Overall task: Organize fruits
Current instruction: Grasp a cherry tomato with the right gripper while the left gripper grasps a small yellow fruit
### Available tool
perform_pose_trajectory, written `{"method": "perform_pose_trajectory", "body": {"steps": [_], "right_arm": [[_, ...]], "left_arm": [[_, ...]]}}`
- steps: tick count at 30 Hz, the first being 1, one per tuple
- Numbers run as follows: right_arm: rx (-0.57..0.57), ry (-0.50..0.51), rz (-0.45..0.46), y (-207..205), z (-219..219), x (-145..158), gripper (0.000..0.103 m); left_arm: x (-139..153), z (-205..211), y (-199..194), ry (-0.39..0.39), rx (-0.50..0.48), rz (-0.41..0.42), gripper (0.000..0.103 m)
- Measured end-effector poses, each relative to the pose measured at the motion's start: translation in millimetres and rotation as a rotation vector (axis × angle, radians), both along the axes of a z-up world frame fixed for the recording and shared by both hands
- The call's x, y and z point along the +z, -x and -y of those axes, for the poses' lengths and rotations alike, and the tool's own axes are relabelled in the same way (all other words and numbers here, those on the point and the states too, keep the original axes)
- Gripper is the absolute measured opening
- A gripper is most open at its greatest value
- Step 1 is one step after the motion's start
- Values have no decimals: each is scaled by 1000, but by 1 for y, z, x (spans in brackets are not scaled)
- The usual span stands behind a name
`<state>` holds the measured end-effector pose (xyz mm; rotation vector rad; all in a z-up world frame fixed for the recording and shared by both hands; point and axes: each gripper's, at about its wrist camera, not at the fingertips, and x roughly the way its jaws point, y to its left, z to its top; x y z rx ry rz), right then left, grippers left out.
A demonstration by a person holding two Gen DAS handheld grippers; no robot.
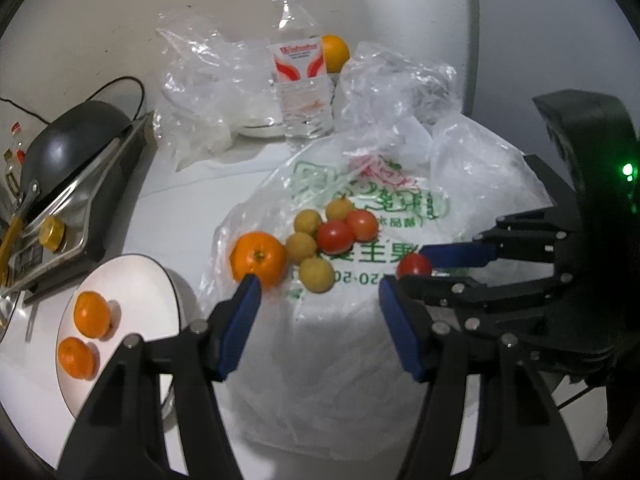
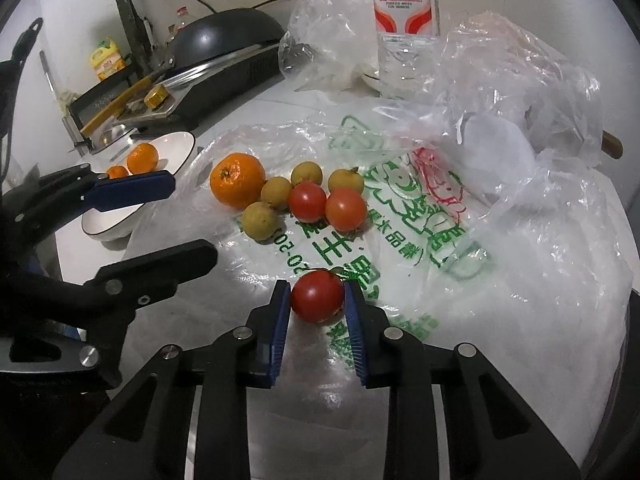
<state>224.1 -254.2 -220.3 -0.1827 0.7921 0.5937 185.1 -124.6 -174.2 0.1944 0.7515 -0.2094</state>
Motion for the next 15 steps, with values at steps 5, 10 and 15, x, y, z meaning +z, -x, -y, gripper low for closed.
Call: {"method": "perform_pose_trajectory", "body": {"steps": [5, 10, 15], "right_arm": [[-16, -19, 25, -2, 12, 10, 29], [-28, -35, 40, -5, 24, 16, 29], [-40, -52, 47, -8, 33, 17, 29]], "left_arm": [[-6, 6, -10, -7, -11, -24, 51], [-17, 11, -22, -25, -13, -54, 47], [-27, 16, -32, -59, -17, -76, 44]]}}
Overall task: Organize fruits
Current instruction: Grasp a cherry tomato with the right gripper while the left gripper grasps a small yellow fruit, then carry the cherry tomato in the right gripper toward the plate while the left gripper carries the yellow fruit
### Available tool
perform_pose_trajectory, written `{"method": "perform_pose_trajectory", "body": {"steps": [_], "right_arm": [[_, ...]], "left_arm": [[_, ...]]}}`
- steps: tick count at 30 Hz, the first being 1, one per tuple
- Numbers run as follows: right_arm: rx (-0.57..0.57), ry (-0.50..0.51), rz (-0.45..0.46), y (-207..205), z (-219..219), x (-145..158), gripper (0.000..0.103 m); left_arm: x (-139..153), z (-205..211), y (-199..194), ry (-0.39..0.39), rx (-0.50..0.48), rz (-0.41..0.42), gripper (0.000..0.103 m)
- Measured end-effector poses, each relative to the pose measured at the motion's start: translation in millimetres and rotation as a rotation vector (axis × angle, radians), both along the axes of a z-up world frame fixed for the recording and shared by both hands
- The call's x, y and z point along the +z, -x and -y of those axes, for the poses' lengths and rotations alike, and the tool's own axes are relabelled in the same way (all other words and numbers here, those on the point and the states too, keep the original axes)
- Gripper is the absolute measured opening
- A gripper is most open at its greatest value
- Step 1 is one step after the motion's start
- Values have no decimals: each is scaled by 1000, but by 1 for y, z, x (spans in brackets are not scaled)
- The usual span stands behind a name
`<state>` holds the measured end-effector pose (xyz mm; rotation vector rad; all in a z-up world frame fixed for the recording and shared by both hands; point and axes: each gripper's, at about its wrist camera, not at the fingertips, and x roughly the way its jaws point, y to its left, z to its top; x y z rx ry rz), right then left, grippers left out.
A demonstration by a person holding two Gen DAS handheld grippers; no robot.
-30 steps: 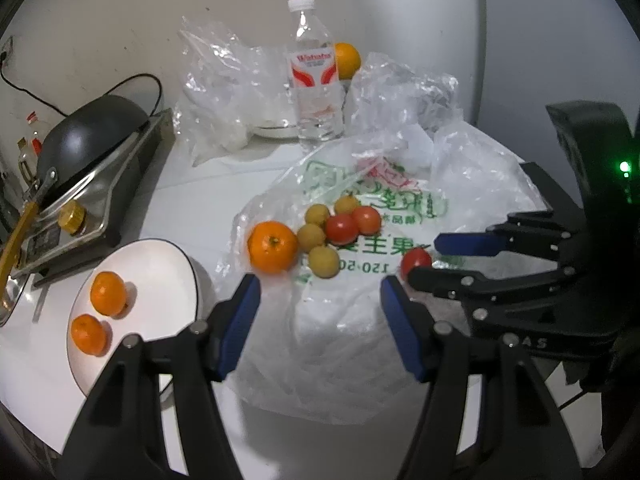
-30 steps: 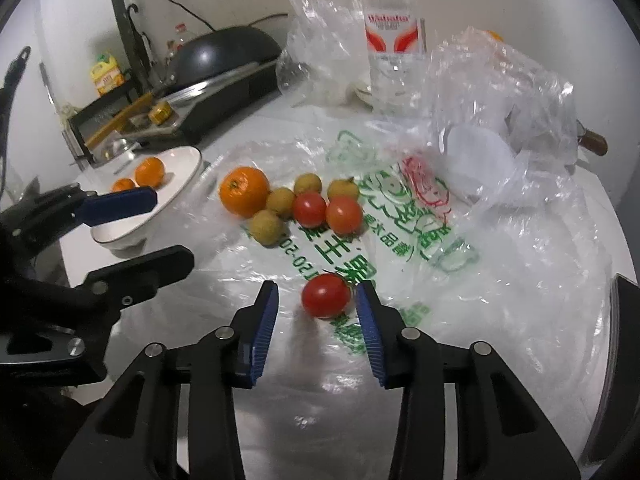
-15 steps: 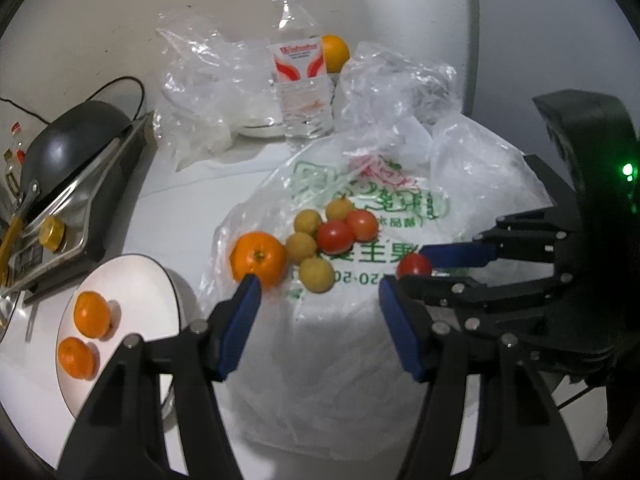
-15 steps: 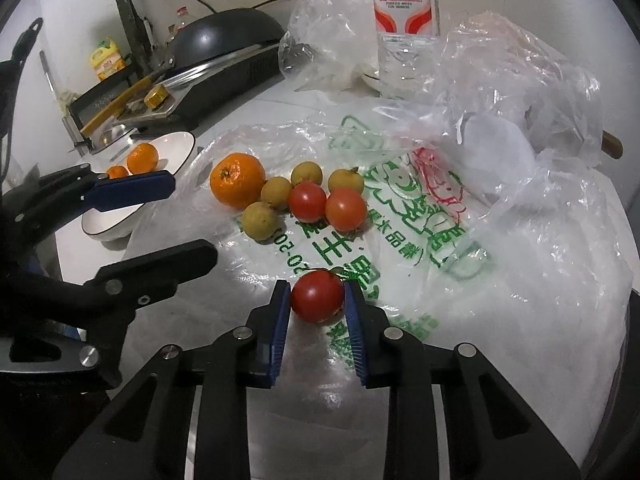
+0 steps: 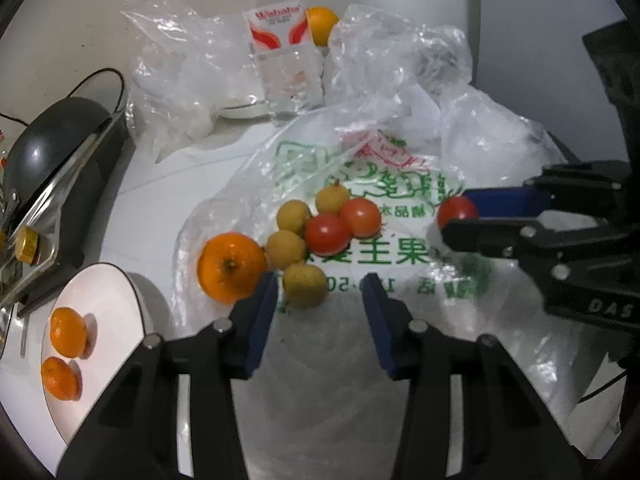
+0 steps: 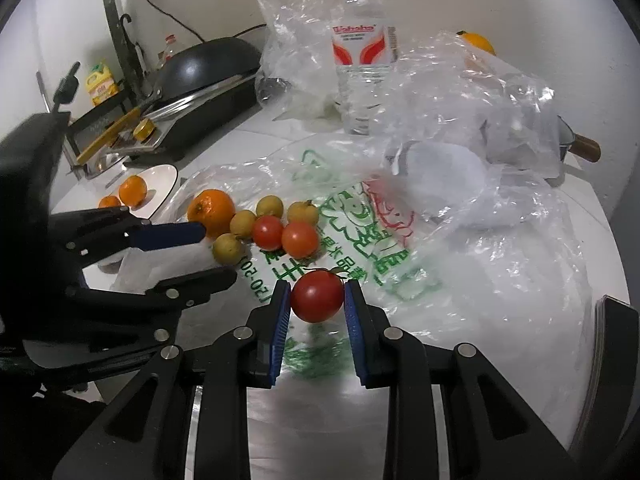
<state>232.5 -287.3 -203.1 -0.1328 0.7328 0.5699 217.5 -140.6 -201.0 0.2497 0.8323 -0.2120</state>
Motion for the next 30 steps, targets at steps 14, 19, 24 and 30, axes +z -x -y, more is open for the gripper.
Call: {"method": "perform_pose_trajectory", "body": {"steps": [14, 19, 24, 30], "right_arm": [[-8, -7, 2, -6, 10, -3, 29], [-11, 0, 9, -5, 7, -1, 29], [-14, 6, 26, 1, 2, 6, 29], [-17, 18, 49, 12, -4, 15, 29]], "left_arm": [[-12, -6, -21, 0, 23, -33, 26], [-10, -9, -20, 32, 6, -45, 26], [0, -8, -9, 61, -6, -16, 26], [14, -8, 8, 76, -30, 22, 26]]}}
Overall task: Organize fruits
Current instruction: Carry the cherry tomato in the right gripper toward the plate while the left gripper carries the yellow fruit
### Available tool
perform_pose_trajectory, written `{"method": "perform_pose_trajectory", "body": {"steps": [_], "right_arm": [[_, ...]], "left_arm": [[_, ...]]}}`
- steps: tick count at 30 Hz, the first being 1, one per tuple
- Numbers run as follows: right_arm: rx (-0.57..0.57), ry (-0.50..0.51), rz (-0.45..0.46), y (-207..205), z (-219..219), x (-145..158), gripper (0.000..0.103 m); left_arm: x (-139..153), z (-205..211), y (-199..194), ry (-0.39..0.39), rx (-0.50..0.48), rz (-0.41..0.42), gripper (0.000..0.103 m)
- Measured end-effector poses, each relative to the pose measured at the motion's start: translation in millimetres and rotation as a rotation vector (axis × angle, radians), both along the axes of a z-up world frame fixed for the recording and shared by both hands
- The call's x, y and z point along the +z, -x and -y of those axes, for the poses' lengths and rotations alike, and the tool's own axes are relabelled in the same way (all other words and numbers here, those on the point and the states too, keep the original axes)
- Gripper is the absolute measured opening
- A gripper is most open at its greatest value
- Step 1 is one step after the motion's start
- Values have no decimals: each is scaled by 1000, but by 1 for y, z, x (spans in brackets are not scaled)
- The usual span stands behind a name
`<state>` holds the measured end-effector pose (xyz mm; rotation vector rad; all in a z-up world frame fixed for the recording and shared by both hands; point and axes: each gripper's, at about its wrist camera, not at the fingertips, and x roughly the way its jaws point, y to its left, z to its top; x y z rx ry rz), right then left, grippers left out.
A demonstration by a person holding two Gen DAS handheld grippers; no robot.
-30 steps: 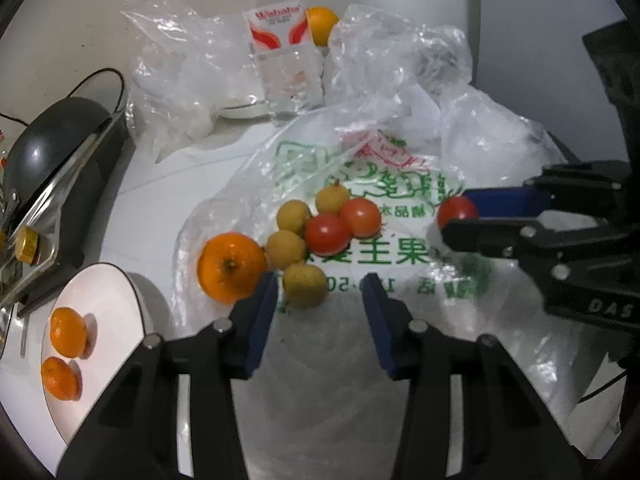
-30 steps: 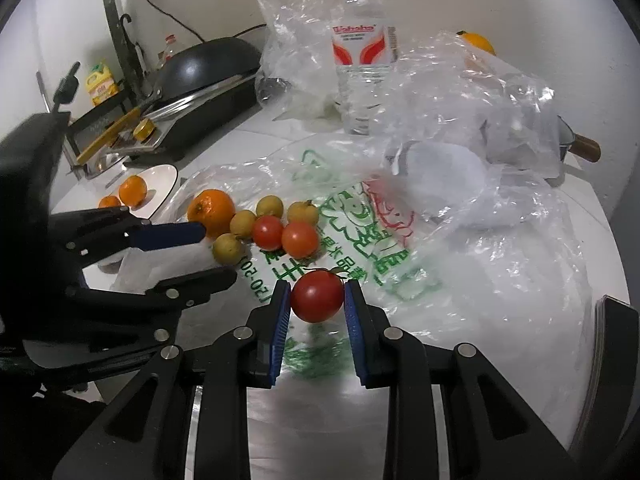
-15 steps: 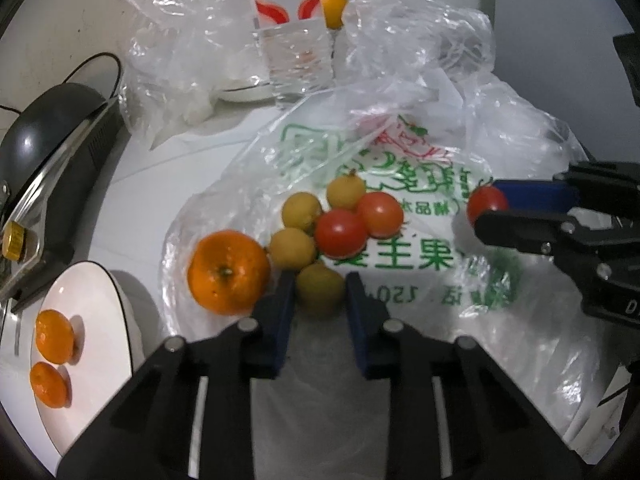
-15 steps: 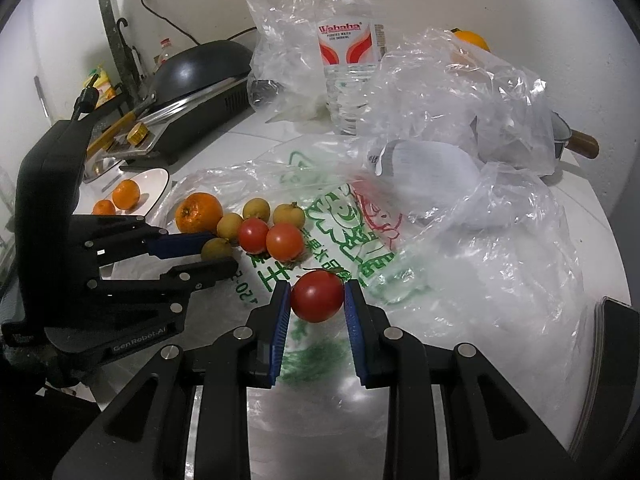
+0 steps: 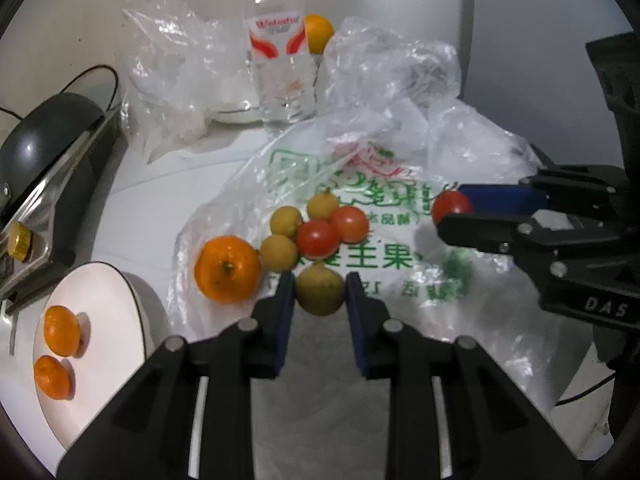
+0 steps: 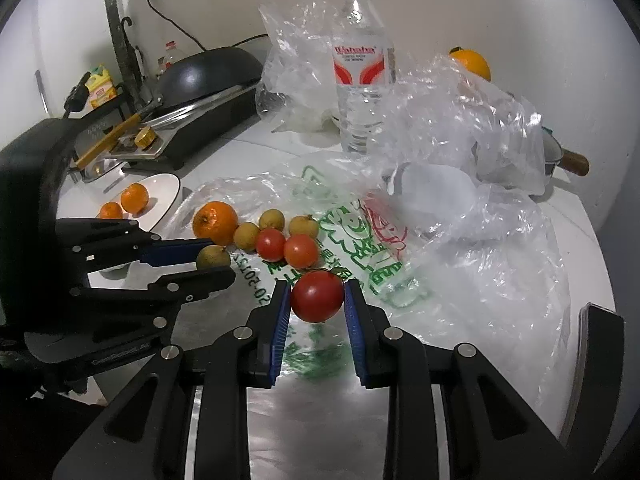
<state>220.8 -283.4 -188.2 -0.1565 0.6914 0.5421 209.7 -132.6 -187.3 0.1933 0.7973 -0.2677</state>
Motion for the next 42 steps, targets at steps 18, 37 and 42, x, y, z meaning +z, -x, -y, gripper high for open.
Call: {"method": "perform_pose_trajectory", "body": {"steps": [18, 37, 42], "right_arm": [[30, 47, 48, 40, -38, 19, 29], [76, 90, 62, 62, -84, 24, 29], [85, 100, 63, 65, -95, 24, 29]], "left_arm": [[20, -35, 51, 47, 9, 68, 26], [22, -74, 77, 75, 44, 87, 26], [21, -84, 81, 80, 57, 90, 26]]}}
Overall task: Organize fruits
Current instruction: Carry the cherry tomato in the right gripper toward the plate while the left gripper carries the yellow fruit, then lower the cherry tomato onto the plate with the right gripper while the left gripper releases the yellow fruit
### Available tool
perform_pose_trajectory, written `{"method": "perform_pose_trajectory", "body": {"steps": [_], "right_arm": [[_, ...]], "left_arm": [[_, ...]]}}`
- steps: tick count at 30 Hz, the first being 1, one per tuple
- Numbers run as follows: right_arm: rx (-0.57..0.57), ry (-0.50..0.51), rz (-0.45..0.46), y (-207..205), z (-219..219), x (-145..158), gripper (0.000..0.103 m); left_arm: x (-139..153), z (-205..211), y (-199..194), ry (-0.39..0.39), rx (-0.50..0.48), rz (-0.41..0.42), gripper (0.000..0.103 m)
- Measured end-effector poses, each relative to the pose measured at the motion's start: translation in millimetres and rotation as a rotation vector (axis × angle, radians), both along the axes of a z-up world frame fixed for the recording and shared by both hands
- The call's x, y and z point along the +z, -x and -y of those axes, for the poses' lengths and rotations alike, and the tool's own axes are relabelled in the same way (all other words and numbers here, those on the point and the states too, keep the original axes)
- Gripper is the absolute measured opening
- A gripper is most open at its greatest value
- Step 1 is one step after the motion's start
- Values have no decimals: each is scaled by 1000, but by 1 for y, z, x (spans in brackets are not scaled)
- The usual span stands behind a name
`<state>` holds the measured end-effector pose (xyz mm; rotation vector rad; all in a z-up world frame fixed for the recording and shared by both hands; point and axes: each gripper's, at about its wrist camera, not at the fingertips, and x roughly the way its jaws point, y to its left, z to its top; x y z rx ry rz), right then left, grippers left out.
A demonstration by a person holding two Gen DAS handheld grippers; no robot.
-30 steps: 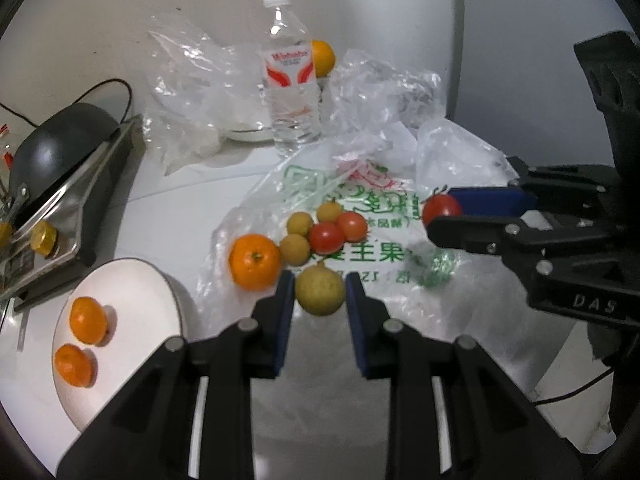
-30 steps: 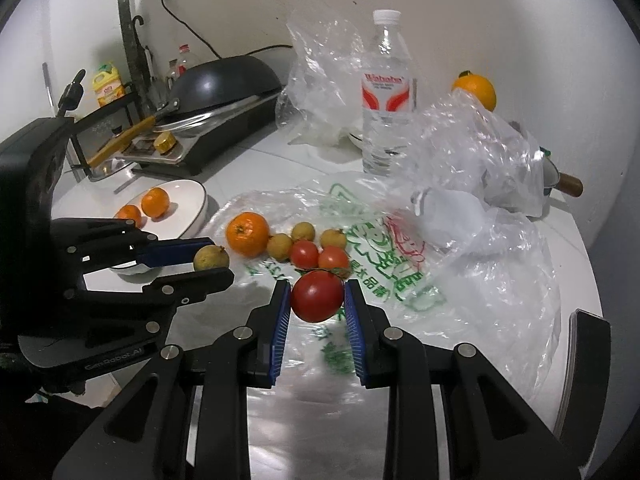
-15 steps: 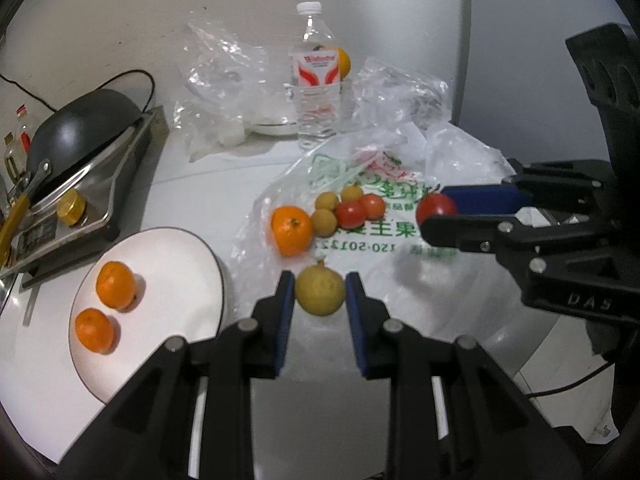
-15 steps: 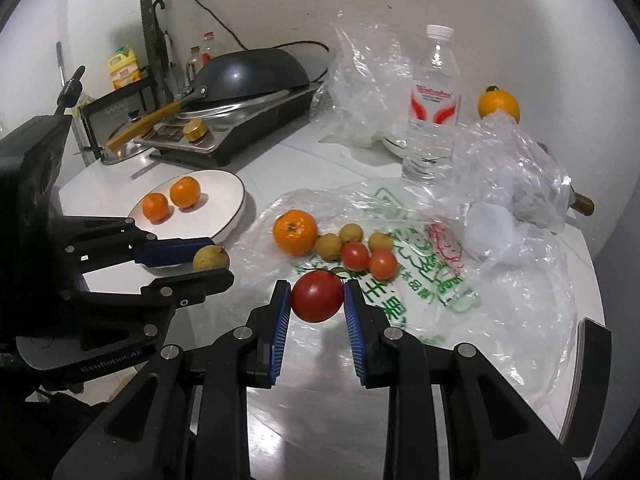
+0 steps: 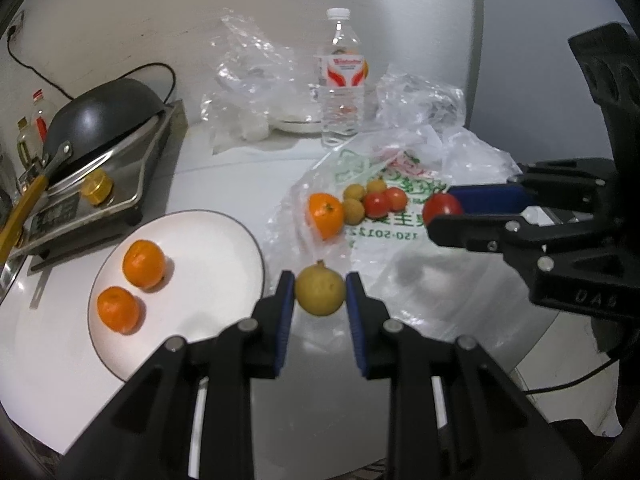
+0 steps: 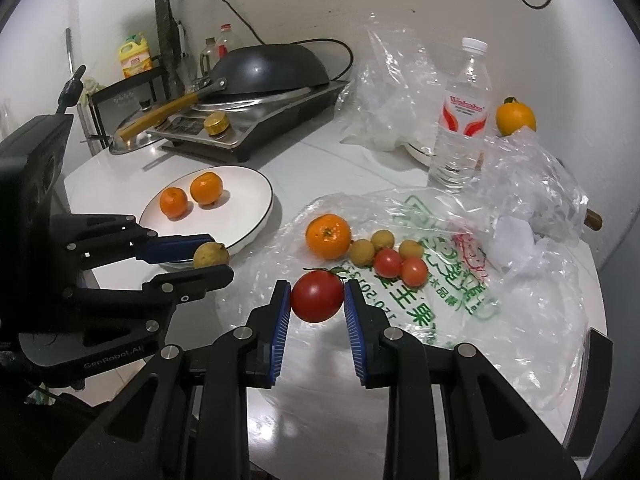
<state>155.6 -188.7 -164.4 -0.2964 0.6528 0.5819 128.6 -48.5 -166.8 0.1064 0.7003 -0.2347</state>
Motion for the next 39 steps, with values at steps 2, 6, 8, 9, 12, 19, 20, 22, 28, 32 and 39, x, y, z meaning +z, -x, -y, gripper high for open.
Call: {"method": "perform_pose_trajectory", "body": {"steps": [2, 6, 8, 9, 12, 19, 20, 22, 28, 32, 39], "right_arm": [[3, 3, 1, 1, -4, 0, 29], [9, 11, 0, 3, -14, 0, 29], [13, 19, 2, 3, -19, -1, 29], [17, 21, 2, 4, -22, -1, 29], [25, 27, 1, 5, -30, -1, 29], [56, 46, -2, 5, -53, -3, 29], [60, 47, -1, 5, -55, -2, 29], [65, 50, 0, 4, -60, -3, 29], [85, 63, -9, 2, -77, -6, 29], [101, 71, -15, 1, -88, -9, 29], [125, 82, -21, -1, -105, -11, 29]], "left_arm": [[-1, -6, 1, 3, 7, 1, 26], [-2, -15, 4, 8, 18, 3, 26], [-2, -19, 6, 11, 22, 4, 26], [-2, -21, 7, 12, 24, 4, 26], [-3, -28, 9, 17, 33, 4, 26], [-4, -47, 10, 21, 69, 8, 26], [-5, -50, 9, 21, 75, 7, 26], [-7, -57, 9, 20, 86, 5, 26], [-13, -80, 9, 11, 129, -3, 26], [-16, -93, 8, 4, 152, -6, 26], [-25, -109, 5, -42, 205, -12, 26]]}}
